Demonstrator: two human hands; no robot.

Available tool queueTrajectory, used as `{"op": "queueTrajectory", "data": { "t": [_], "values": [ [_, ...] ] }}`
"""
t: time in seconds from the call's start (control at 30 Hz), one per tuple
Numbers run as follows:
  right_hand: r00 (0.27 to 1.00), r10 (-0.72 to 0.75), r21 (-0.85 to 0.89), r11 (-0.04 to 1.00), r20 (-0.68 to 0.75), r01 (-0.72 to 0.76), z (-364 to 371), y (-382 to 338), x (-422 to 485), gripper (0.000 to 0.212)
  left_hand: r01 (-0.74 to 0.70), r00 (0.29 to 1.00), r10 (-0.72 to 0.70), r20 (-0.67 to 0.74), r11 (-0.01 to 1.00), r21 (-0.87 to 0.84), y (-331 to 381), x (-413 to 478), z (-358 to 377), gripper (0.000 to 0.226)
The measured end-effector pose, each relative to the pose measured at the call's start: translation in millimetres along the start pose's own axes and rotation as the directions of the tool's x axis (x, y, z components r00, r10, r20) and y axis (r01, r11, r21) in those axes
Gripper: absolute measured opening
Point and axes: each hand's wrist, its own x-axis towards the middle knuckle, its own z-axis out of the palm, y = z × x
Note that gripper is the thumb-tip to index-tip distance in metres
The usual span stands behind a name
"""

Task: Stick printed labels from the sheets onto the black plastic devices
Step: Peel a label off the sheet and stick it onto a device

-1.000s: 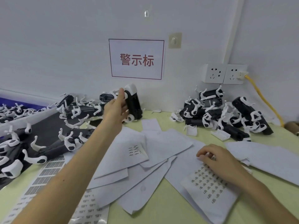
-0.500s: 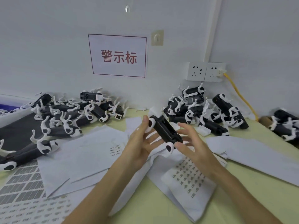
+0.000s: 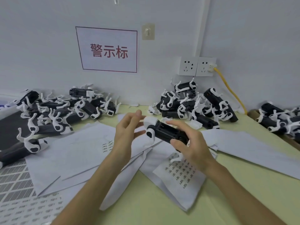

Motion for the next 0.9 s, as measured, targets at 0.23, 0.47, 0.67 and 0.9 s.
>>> {"op": "queueTrajectory", "data": {
  "t": [0.23, 0.47, 0.67, 0.9],
  "values": [
    [0.999, 0.042, 0.141, 0.989, 0.023, -0.045, 5, -5, 1, 0.038, -0.016, 0.932, -0.043, 0.359, 0.987, 0.162, -1, -10, 2, 0.059],
    [0.987, 0.084, 0.310, 0.943, 0.133, -0.123, 2, -11, 6, 0.032, -0.060, 0.962, 0.027, 0.272, 0.992, 0.113, -5, -15, 12, 0.044],
    [0.987, 0.142, 0.237, 0.959, 0.079, -0.157, 0, -12, 7, 0.019, -0.290, 0.908, 0.181, 0.378, 0.922, 0.257, -10, -22, 16, 0.055],
    [0.983, 0.141, 0.213, 0.963, 0.115, -0.163, 1, -10, 7, 0.022, -0.317, 0.889, 0.166, 0.428, 0.897, 0.309, -11, -27, 20, 0.059]
  ]
}}
